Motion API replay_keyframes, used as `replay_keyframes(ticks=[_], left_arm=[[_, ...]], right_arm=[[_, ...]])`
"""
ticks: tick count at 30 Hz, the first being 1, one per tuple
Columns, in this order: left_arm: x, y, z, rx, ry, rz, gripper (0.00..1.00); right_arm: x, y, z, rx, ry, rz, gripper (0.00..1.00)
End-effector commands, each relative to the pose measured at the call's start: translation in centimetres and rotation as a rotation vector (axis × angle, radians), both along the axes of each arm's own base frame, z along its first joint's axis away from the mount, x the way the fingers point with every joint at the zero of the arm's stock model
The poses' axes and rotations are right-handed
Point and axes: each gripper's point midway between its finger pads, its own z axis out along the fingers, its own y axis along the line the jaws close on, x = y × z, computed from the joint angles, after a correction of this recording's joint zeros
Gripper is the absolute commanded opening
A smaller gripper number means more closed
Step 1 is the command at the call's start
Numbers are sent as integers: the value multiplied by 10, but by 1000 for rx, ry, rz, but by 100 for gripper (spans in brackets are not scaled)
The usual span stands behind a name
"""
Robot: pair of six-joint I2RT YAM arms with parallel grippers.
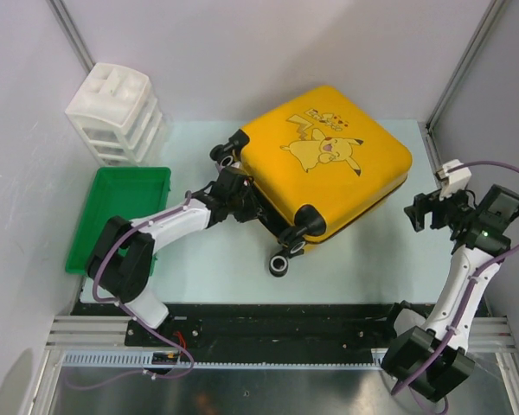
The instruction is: Open, take out, and arrange the luggage
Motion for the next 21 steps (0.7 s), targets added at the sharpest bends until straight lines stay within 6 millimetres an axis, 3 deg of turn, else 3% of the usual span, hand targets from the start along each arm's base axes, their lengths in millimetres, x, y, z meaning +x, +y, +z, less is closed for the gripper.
replay_keyframes(ticks=[1,5,10,11,13,15,16,18,19,21], left_arm=[[-49,45,-37,329,-40,-368,0],[-54,68,-31,428,-75,-458,0],[-31,76,-27,575,-224,-690,0],[-15,67,-17,588,-300,-749,0],[19,60,-18,674,-394,-896,0],[39,48,-33,713,-441,-1042,0],[63,31,-15,712,-519,-1051,0],[86,10,-4,709,-615,-1118,0],[114,-7,6,716,-673,-1113,0],[143,-28,19,729,-767,-1139,1]], right_arm=[[-4,-12,34,-24,-83,7,86],[-6,-32,42,13,-84,-53,87],[-12,-48,43,53,-84,-92,87],[-13,-49,41,41,-80,-88,86],[-18,-49,32,5,-63,-67,86],[-23,-49,24,-13,-41,-50,86],[-24,-49,23,-21,-35,-47,86],[-29,-48,18,-36,-11,-45,86],[-30,-49,15,-52,-7,-43,86],[-36,-48,11,-55,16,-45,86]])
